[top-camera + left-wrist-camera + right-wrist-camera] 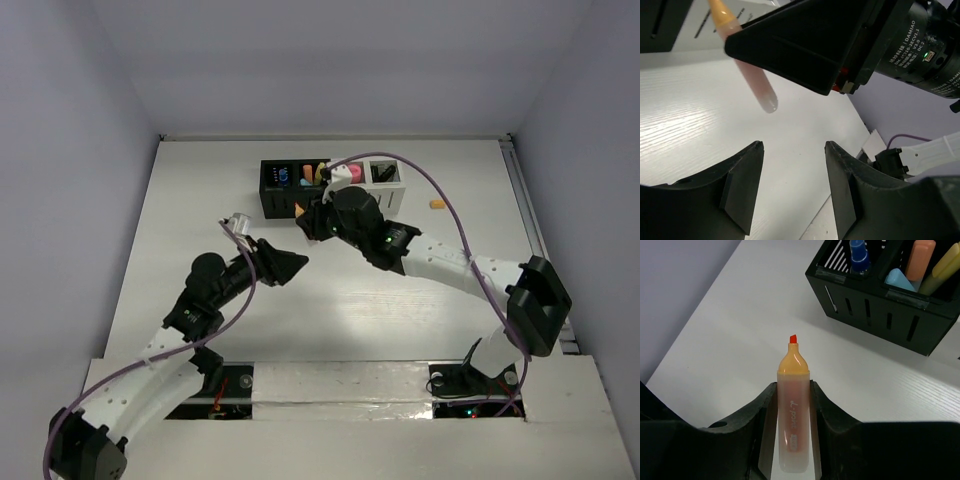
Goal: Sort the stationery into containers
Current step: Move the pen cap to the center of the board.
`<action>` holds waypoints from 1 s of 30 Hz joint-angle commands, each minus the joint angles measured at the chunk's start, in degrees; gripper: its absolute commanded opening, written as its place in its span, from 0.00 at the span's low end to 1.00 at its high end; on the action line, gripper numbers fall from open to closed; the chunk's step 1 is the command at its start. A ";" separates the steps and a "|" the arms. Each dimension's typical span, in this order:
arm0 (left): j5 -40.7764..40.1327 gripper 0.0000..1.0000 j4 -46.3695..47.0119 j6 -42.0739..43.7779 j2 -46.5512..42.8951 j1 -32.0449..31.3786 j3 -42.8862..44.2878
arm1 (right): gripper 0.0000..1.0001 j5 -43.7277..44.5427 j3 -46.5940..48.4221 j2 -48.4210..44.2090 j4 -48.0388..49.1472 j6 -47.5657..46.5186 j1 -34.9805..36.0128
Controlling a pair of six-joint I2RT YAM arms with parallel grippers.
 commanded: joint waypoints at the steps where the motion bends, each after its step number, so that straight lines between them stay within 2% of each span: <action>1: -2.79 0.48 9.02 -0.41 2.96 -3.20 0.12 | 0.00 -0.31 -1.68 -1.95 5.68 2.11 0.11; 9: -8.59 0.44 12.72 -0.41 7.62 -4.53 0.30 | 0.00 -2.94 -5.63 -3.62 10.08 4.13 0.11; 16: -8.16 0.37 15.71 -0.50 11.57 -4.53 0.91 | 0.00 -3.74 -7.66 -4.85 12.80 5.45 0.11; 30: -7.98 0.37 19.31 -0.06 16.76 -5.06 1.53 | 0.00 -7.69 -9.42 -4.85 15.88 8.61 0.11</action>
